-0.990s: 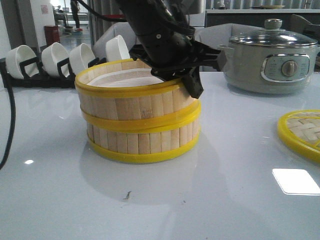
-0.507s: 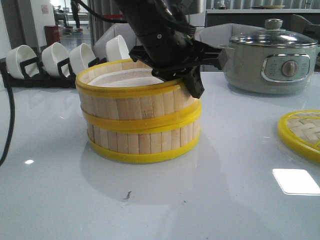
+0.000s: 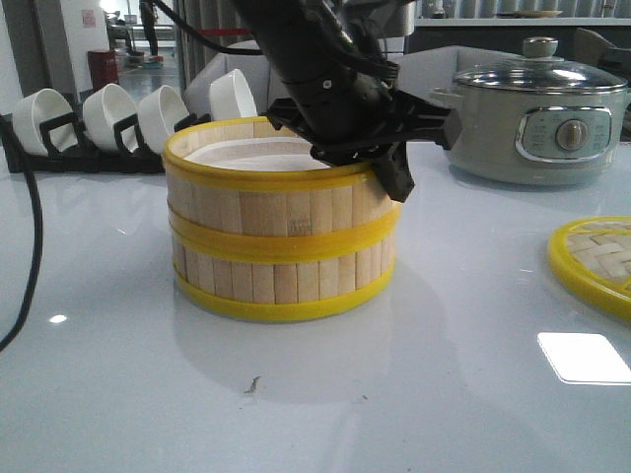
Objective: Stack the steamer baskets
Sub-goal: 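Open the left gripper and raise it away from the stack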
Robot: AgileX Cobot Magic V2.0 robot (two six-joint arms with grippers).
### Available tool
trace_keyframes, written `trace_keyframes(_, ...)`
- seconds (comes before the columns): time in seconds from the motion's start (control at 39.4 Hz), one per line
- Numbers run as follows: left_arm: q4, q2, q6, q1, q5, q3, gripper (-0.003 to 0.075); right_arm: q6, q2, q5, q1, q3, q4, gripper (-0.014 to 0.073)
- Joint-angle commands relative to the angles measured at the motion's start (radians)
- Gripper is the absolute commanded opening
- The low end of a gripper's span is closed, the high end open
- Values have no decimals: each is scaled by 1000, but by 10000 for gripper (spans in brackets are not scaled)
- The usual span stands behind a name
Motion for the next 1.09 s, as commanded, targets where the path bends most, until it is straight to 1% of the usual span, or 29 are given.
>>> trace_keyframes(0.0, -56, -54, 3, -23, -98, -33, 88, -9, -6, -69, 0, -37, 4, 465)
trace_keyframes(0.69, -54, -62, 3, -12, -113, -33, 94, -9, -6, -68, 0, -37, 4, 465)
trace_keyframes(0.74, -54, -62, 3, -12, -114, -33, 118, -9, -6, -68, 0, -37, 4, 465)
trace_keyframes(0.81, -54, -62, 3, -12, -116, -33, 189, -9, -6, -68, 0, -37, 4, 465)
trace_keyframes(0.96, -54, -62, 3, -12, -124, -33, 400, -9, -6, -68, 0, -37, 4, 465)
trace_keyframes(1.01, -54, -62, 3, -12, -124, -33, 445, -9, -6, -68, 0, -37, 4, 465)
trace_keyframes(1.07, -53, -64, 3, -12, -124, -33, 461, -9, -6, -68, 0, -37, 4, 465)
